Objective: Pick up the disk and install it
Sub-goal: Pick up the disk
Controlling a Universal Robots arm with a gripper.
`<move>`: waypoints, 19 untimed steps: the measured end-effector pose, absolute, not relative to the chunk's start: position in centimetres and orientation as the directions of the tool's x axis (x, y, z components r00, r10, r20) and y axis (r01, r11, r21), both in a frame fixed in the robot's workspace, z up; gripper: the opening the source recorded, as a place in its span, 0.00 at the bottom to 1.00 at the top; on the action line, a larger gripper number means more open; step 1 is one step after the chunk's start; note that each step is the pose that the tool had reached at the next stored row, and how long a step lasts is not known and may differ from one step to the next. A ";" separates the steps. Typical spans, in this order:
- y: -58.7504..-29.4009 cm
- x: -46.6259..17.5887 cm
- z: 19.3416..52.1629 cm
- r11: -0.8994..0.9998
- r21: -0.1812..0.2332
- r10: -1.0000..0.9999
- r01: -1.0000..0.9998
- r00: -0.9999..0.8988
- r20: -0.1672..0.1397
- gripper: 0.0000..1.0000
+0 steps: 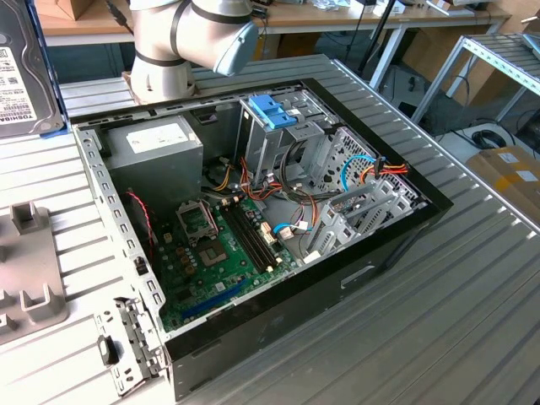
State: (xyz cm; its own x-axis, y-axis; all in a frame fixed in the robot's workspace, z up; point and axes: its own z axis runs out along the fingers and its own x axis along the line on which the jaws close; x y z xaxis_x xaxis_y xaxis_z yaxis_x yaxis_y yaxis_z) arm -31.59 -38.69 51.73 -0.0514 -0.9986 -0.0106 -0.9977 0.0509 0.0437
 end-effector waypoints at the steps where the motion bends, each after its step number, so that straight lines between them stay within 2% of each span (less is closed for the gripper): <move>1: -38.7 -31.6 51.7 0.051 0.044 -0.999 -0.998 -0.051 -0.011 0.37; 19: -38.7 -30.9 51.6 0.051 0.043 -0.999 -0.998 -0.051 -0.005 0.37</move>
State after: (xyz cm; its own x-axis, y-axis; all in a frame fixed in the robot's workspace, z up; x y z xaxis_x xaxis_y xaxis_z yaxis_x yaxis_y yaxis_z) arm -30.91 -38.68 51.55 -0.0515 -0.9987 -0.0052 -0.9977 0.0512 0.0434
